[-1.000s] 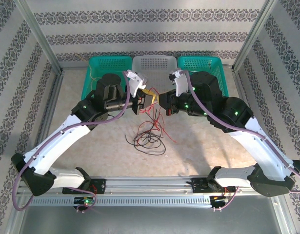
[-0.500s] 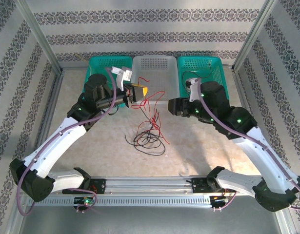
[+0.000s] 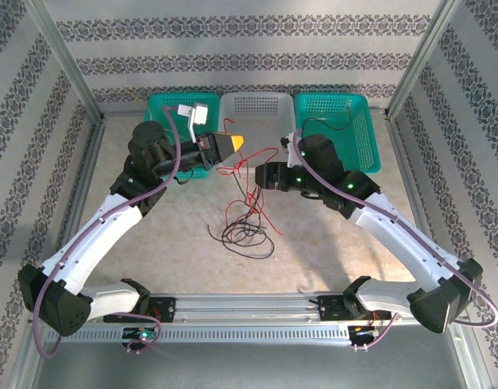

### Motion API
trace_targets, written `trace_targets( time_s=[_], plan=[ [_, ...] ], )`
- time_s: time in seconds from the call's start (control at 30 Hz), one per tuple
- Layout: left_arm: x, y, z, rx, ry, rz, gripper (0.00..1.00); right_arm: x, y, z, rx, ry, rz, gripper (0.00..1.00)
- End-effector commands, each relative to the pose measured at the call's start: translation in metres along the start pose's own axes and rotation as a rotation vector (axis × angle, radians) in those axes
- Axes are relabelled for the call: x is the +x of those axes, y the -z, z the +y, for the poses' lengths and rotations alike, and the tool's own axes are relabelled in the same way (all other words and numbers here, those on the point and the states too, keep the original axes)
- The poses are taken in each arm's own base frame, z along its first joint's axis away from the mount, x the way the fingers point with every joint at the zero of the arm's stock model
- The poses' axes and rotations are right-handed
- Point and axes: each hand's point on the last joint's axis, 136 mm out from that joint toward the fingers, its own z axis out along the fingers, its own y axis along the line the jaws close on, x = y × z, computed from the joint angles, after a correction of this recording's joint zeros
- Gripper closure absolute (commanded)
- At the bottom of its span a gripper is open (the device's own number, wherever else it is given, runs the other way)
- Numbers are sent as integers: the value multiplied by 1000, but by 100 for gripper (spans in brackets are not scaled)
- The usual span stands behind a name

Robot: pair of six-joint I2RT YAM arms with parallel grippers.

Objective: Untangle the cables
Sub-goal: Untie the cable from multiple cables.

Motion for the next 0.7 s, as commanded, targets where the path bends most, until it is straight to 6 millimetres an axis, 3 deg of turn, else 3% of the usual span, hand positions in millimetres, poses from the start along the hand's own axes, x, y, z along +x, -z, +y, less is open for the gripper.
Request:
trace_targets(
  time_s=[0.0,0.1,0.17,0.33,0.4,0.47,0.53,0.6,0.67],
  plan=[
    [-17,5,-16,73,-20,-52,100,8,-22,14,-58,-5,15,34],
    [-21,8,-15,82,-8,-69,100,16,-32,-7,39,-26,12,43],
    [-25,15,-9,52,-12,-88,100,17,-27,-34,138,-64,-11,62],
    [-40,58,29,-195,-19,-205,100,26,12,-120,382,-203,-76,99],
    [-43,79,45,-312,-10,-236,100,30,32,-149,459,-257,-86,100],
    [-43,110,75,-575,-19,-266,100,33,46,-166,490,-293,-95,100],
    [-38,165,106,-940,-18,-300,100,37,57,-177,520,-307,-93,100],
    [-34,209,115,-1167,-32,-345,100,40,63,-185,546,-317,-85,100],
    [-34,230,114,-1241,-49,-381,100,44,65,-190,551,-332,-79,100]
  ],
)
